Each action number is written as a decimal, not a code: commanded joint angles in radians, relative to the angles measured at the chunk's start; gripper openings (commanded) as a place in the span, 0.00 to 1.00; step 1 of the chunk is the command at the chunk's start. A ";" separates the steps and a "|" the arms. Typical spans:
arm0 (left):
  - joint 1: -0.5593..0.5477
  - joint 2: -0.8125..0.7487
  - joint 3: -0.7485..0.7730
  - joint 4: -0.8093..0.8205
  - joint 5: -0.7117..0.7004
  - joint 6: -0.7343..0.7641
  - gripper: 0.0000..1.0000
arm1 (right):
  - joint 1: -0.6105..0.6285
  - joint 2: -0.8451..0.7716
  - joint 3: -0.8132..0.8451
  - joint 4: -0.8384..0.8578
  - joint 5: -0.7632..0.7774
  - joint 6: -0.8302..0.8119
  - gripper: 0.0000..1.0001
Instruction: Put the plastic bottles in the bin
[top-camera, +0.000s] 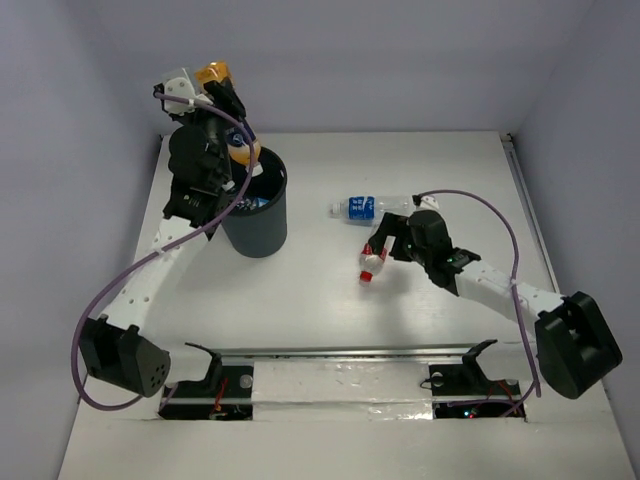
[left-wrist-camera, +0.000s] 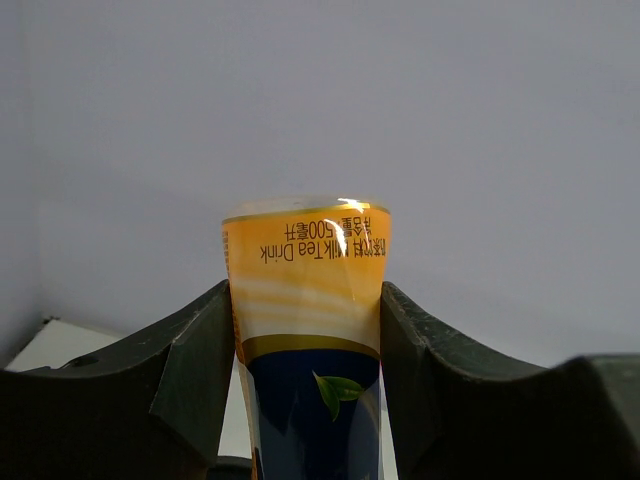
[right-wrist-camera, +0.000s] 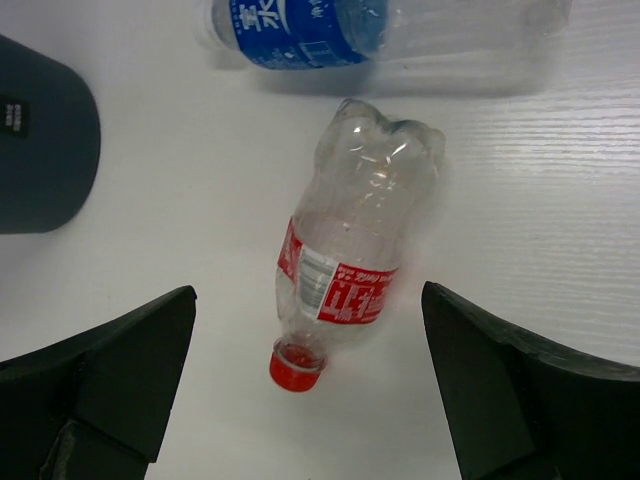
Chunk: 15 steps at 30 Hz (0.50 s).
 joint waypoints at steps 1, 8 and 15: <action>0.031 0.011 -0.007 0.113 -0.009 0.018 0.28 | -0.028 0.050 0.038 0.094 -0.003 0.025 1.00; 0.040 0.054 -0.043 0.170 -0.021 0.053 0.28 | -0.064 0.196 0.078 0.148 -0.041 0.030 1.00; 0.040 0.069 -0.133 0.274 -0.038 0.099 0.28 | -0.064 0.293 0.119 0.189 -0.062 0.034 0.96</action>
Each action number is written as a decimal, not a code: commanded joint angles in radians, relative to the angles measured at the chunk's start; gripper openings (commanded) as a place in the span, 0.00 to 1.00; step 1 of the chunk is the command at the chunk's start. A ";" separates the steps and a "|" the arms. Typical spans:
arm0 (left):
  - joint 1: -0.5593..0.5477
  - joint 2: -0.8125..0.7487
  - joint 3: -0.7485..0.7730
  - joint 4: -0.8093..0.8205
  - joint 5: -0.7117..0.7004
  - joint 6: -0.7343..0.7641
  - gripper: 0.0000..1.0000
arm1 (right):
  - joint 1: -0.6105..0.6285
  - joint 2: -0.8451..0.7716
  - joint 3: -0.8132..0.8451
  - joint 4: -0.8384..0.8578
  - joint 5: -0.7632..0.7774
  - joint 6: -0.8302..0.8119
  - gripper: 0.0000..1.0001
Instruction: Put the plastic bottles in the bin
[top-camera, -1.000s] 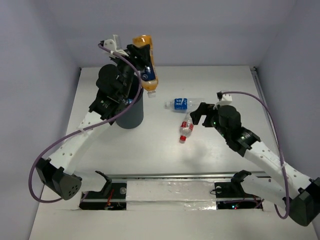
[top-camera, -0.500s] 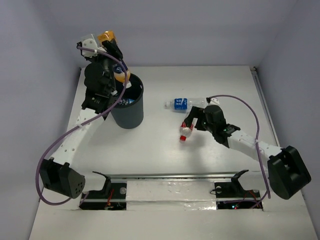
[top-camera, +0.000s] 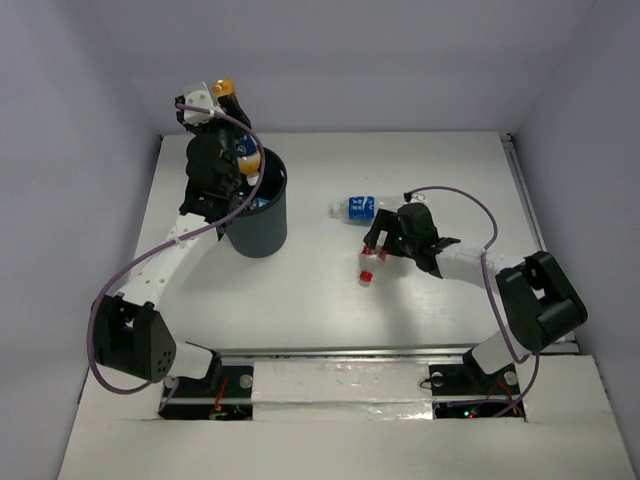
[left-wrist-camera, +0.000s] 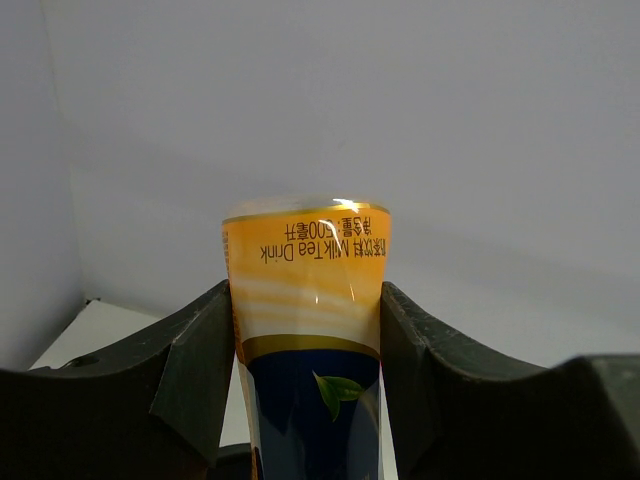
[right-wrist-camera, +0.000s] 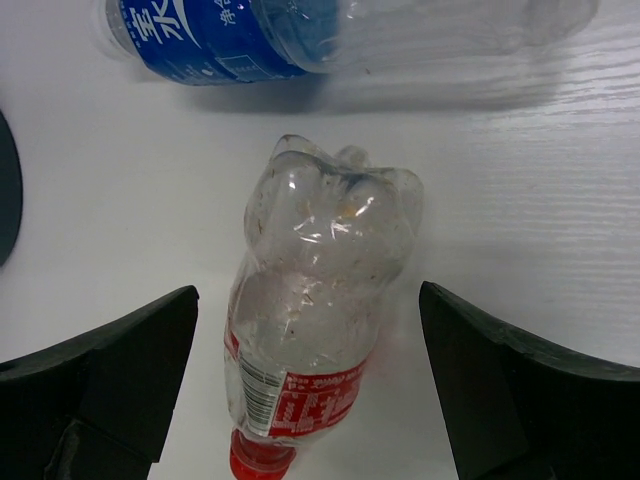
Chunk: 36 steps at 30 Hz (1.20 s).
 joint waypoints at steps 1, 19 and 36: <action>0.003 -0.003 -0.047 0.141 -0.019 0.040 0.28 | -0.003 0.023 0.053 0.084 -0.016 0.012 0.95; 0.003 -0.028 -0.225 0.196 -0.042 -0.002 0.51 | -0.003 0.035 -0.012 0.201 -0.074 0.060 0.53; 0.003 -0.242 -0.178 0.095 0.094 -0.157 0.67 | 0.150 -0.350 -0.024 0.174 -0.086 0.058 0.52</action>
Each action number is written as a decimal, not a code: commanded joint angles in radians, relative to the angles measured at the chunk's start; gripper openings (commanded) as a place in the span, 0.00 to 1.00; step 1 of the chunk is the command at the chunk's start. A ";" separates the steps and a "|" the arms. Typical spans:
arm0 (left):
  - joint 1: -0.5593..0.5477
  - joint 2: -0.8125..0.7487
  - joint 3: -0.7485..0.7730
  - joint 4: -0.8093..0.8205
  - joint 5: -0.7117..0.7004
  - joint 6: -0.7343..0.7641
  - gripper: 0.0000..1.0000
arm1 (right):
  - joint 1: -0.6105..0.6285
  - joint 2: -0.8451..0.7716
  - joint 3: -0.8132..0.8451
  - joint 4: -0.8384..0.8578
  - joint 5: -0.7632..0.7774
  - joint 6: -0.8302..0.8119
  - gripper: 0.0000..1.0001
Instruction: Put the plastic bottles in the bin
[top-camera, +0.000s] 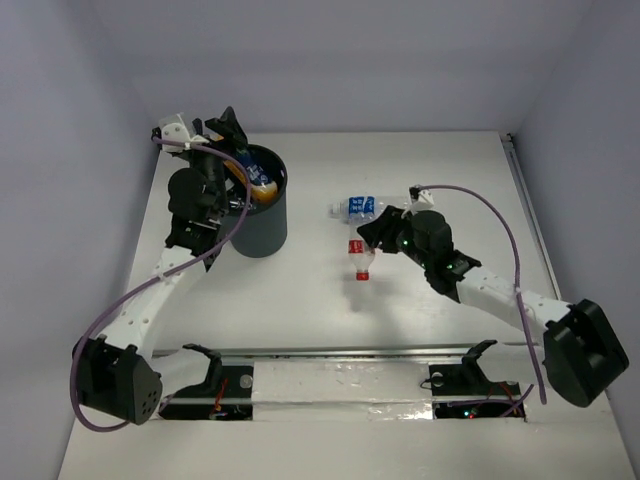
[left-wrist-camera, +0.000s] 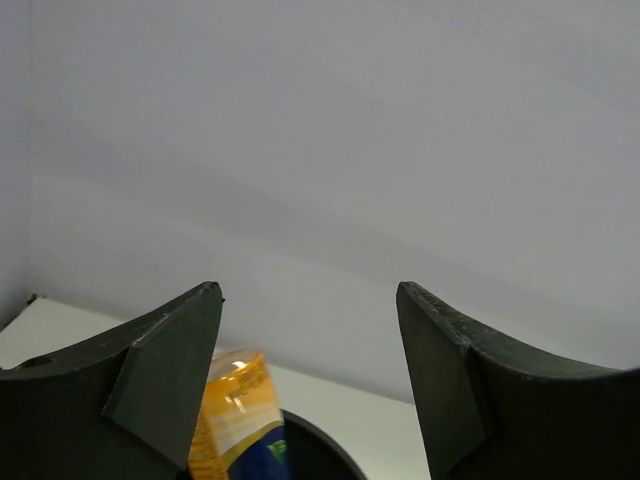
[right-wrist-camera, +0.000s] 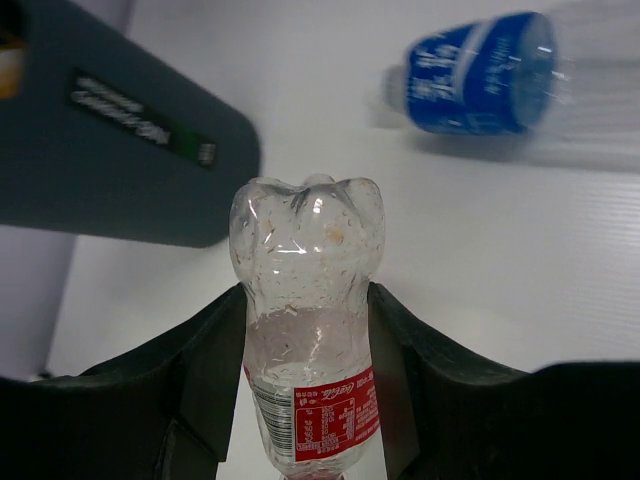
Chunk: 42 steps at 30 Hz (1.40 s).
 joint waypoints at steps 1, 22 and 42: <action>0.003 -0.051 0.057 -0.011 0.055 -0.066 0.66 | 0.084 -0.082 0.105 0.005 0.042 -0.014 0.52; 0.003 -0.574 -0.029 -0.396 0.316 -0.293 0.52 | 0.345 0.468 1.068 0.074 0.116 -0.350 0.54; 0.003 -0.624 -0.071 -0.434 0.437 -0.307 0.52 | 0.411 0.967 1.483 0.133 0.217 -0.373 0.60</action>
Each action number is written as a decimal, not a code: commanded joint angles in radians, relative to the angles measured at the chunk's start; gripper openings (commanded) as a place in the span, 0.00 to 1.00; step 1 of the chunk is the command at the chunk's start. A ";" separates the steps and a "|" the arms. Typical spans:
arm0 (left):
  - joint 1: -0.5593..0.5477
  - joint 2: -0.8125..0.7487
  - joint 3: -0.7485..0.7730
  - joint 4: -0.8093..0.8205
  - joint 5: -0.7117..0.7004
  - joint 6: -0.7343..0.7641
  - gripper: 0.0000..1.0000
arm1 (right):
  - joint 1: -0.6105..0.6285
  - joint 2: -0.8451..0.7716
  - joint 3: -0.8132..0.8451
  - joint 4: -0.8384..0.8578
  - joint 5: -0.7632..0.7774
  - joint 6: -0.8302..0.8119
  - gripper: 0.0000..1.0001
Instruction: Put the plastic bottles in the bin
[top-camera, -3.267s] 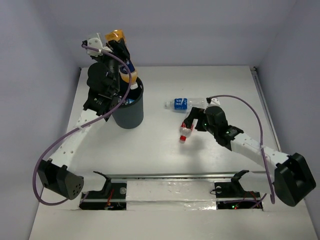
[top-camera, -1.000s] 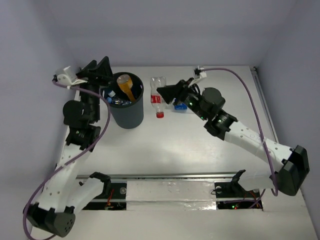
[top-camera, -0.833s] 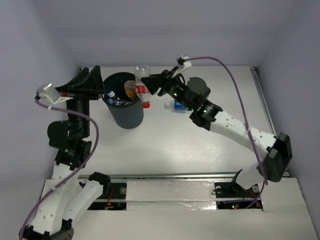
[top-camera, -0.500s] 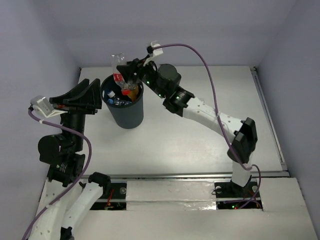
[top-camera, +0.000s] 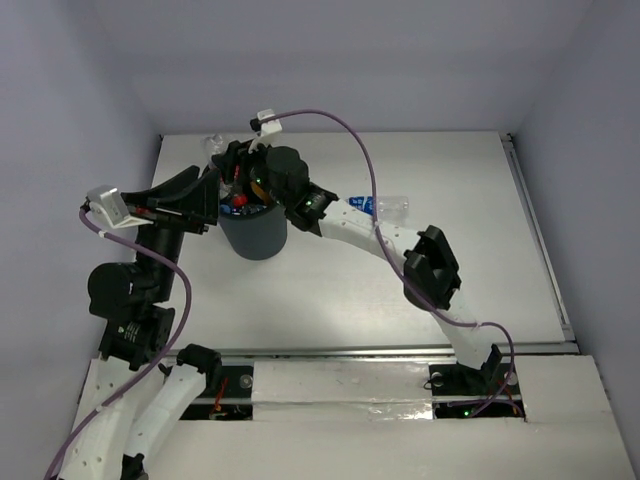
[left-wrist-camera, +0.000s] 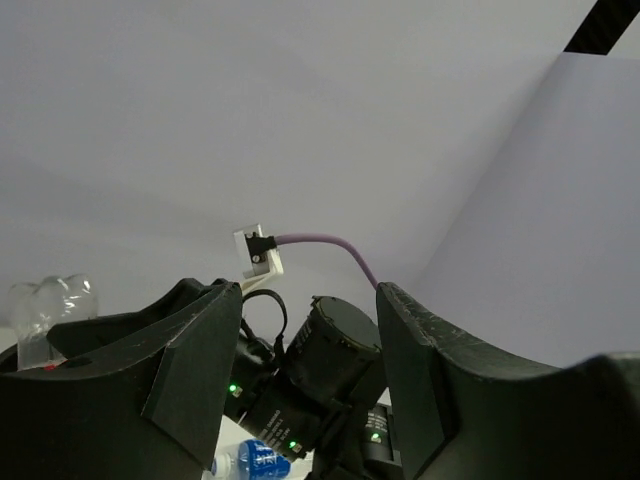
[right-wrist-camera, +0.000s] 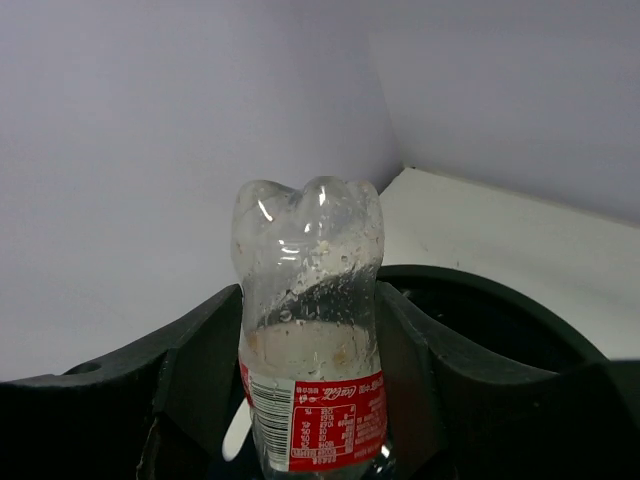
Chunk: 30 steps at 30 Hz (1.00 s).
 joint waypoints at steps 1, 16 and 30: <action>0.003 -0.012 -0.017 0.045 0.029 -0.005 0.52 | 0.020 -0.022 -0.014 0.182 0.062 0.015 0.60; 0.003 0.022 -0.028 0.065 0.052 -0.008 0.50 | 0.040 -0.191 -0.407 0.510 0.162 0.070 0.70; 0.003 0.074 0.025 0.016 0.040 0.000 0.43 | 0.040 -0.473 -0.543 0.411 0.111 0.040 0.80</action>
